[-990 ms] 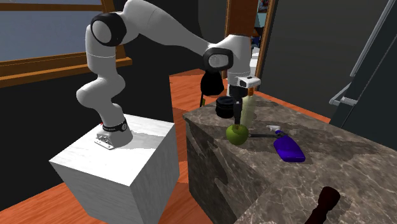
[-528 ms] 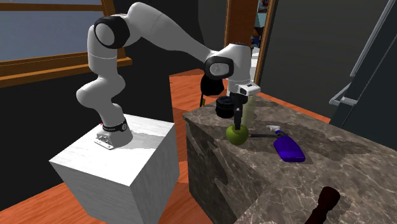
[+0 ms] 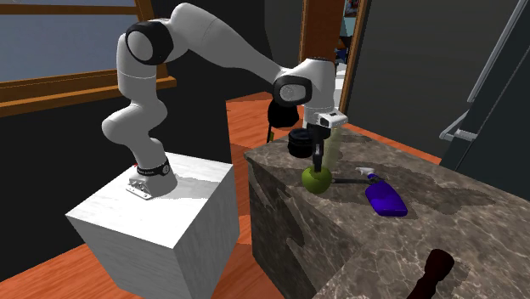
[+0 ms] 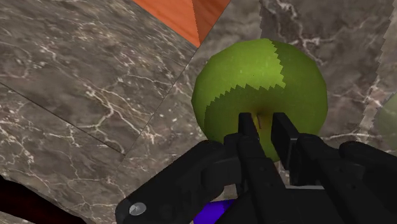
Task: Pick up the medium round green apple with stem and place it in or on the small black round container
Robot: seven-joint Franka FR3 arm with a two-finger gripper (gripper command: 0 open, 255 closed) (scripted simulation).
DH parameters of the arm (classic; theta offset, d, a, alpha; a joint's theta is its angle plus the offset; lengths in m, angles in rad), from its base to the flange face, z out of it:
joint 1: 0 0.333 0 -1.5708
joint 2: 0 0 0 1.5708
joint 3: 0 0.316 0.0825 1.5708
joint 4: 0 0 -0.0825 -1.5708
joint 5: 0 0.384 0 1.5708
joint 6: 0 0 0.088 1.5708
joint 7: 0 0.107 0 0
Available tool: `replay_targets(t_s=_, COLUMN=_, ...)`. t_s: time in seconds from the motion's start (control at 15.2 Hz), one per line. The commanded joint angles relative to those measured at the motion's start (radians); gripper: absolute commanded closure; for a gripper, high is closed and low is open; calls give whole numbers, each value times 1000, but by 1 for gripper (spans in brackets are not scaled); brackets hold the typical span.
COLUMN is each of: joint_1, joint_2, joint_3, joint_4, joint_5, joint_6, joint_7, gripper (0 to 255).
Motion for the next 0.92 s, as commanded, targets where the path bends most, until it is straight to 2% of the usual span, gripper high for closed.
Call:
replay_targets(t_s=0.0, joint_1=0, joint_2=0, joint_3=0, joint_4=0, joint_5=0, joint_6=0, joint_7=0, gripper=255)
replay_targets(t_s=0.4, joint_1=0, joint_2=0, joint_3=0, joint_4=0, joint_5=0, joint_6=0, joint_7=0, gripper=255)
replay_targets(t_s=0.86, joint_1=-1, joint_2=-32, joint_3=3, joint_4=50, joint_5=9, joint_6=-81, joint_7=-11, gripper=255)
